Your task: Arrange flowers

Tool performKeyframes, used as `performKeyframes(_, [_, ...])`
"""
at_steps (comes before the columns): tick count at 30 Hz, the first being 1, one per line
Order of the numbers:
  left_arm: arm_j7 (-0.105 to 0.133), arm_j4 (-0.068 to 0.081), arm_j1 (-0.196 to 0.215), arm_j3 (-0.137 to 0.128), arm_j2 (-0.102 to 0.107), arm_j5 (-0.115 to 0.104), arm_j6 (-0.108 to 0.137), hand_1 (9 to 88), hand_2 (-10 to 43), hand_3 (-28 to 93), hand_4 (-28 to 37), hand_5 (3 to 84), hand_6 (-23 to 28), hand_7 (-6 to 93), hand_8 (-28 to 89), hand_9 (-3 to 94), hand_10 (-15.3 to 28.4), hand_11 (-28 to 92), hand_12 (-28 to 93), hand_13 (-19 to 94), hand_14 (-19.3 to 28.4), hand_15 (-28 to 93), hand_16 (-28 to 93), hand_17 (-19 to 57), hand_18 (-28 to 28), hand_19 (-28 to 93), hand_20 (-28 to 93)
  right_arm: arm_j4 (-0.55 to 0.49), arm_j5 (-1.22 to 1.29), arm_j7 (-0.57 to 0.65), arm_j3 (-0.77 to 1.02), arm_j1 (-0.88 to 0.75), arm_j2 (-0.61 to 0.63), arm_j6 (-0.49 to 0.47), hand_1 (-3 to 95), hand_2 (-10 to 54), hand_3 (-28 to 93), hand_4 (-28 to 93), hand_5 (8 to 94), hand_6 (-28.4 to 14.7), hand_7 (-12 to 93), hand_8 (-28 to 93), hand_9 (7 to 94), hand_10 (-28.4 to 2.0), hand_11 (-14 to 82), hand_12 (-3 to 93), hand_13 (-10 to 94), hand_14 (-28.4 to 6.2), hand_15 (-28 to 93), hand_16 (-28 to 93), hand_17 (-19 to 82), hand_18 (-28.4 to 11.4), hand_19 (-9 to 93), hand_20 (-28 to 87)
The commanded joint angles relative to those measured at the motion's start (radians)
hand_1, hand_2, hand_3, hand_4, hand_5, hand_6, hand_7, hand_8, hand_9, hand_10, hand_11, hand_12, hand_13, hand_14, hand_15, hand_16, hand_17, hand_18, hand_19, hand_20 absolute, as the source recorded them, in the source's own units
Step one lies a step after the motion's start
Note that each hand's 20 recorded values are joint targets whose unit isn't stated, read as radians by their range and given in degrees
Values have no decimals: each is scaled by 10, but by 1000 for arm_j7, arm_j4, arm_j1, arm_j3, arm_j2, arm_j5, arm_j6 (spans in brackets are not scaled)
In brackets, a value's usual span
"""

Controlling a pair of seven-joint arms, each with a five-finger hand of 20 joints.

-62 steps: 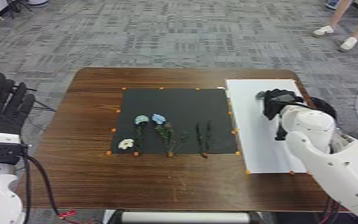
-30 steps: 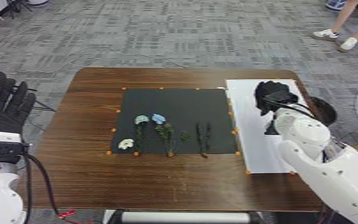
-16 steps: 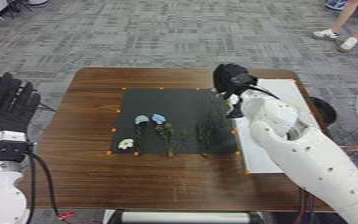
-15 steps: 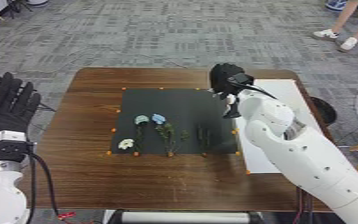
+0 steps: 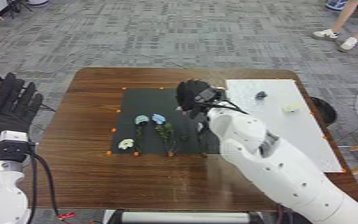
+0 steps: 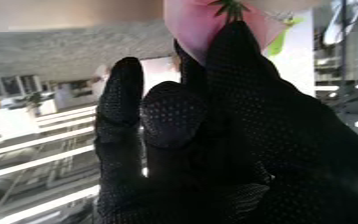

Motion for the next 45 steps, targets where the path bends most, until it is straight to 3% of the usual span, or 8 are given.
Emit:
performKeyframes(1, [-7, 5, -4, 10, -2, 8, 0, 219, 141, 710, -283, 395, 63, 79, -76, 280, 116, 133, 101, 214, 109, 159, -22, -42, 105, 185, 112, 8, -41, -9, -18, -37, -25, -6, 604, -95, 725, -283, 678, 31, 514, 82, 782, -58, 256, 573, 716, -66, 705, 452, 316, -211, 735, 382])
performKeyframes(5, [-7, 2, 5, 1, -3, 11, 1, 220, 142, 708, -283, 396, 63, 80, -76, 282, 117, 133, 101, 215, 109, 160, -23, -42, 104, 184, 112, 22, -57, -7, -25, -33, -30, 5, 604, -95, 724, -283, 678, 31, 515, 82, 782, -60, 259, 574, 715, -67, 707, 451, 316, -211, 735, 382])
performKeyframes(15, [-17, 8, -5, 9, -13, 5, -1, 225, 147, 696, -283, 396, 64, 79, -76, 282, 117, 133, 100, 214, 110, 162, -23, -41, 104, 184, 112, 31, -88, -7, -58, -29, -17, 4, 596, -95, 727, -283, 676, 27, 510, 80, 778, -68, 257, 569, 709, -71, 712, 447, 310, -212, 733, 382])
performKeyframes(21, [-20, 6, 13, -7, -17, 1, 1, 218, 150, 700, -283, 396, 64, 79, -76, 285, 118, 136, 102, 213, 110, 162, -23, -42, 104, 185, 112, 24, -77, 23, -65, -36, -5, 36, 578, -95, 737, -283, 665, 16, 467, 51, 767, -73, 225, 527, 693, -73, 704, 458, 296, -213, 727, 379])
performKeyframes(26, [-14, 2, 10, -3, -14, -2, 21, 215, 149, 707, -283, 398, 63, 81, -75, 289, 119, 140, 103, 215, 110, 163, -23, -42, 104, 186, 112, 14, -76, 22, -68, -38, 5, 34, 565, -95, 745, -283, 653, 7, 421, 20, 754, -80, 189, 488, 678, -75, 701, 461, 284, -214, 721, 376])
performKeyframes(33, [-18, 3, 15, -8, -14, -4, 11, 222, 147, 706, -283, 401, 62, 87, -78, 294, 120, 148, 102, 216, 114, 175, -26, -40, 103, 186, 111, 12, -80, 31, -74, -39, 15, 47, 549, -95, 754, -283, 654, 3, 310, -13, 734, -84, 132, 425, 657, -79, 694, 461, 270, -216, 715, 368])
performKeyframes(45, [-12, 1, 23, -10, -16, -6, 10, 222, 144, 711, -283, 400, 62, 87, -78, 294, 120, 148, 101, 216, 115, 177, -28, -40, 103, 185, 111, -14, -68, 36, -55, -32, 25, 37, 505, -95, 813, -283, 650, 6, 265, -117, 663, -114, 233, 287, 642, -80, 692, 451, 260, -218, 713, 360])
